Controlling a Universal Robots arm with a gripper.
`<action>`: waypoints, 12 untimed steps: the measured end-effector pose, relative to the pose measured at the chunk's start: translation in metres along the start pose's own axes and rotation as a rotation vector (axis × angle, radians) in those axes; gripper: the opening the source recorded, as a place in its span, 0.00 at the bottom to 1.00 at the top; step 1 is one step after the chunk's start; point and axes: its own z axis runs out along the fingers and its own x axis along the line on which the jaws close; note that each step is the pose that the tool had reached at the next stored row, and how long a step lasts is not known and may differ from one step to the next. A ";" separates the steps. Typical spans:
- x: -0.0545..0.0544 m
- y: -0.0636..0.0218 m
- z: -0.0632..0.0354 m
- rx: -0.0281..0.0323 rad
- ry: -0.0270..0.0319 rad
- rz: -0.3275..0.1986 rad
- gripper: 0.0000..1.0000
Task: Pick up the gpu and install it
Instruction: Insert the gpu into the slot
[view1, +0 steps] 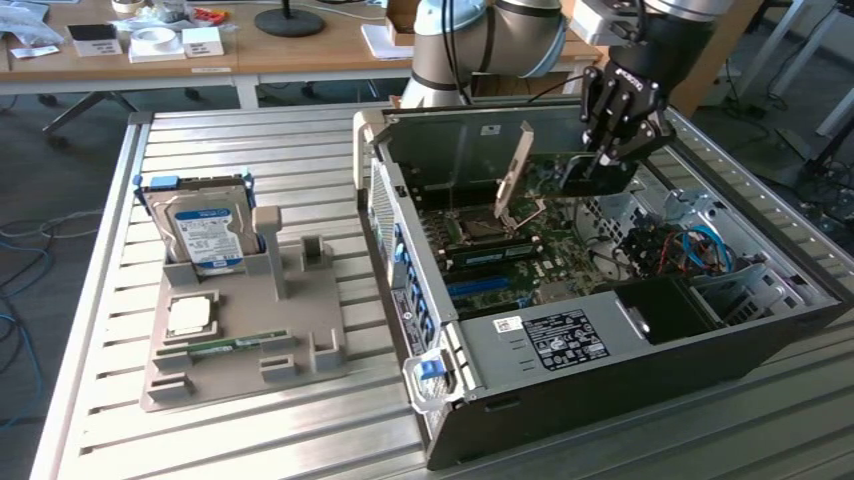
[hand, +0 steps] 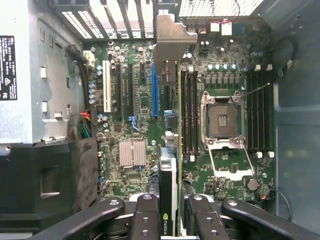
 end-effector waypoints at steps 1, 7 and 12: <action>0.000 0.0007 0.0001 0.0000 0.0000 0.000 0.27; 0.000 0.0008 0.0067 0.0000 0.0001 0.000 0.27; 0.000 0.0008 0.0099 0.0000 0.0002 0.000 0.27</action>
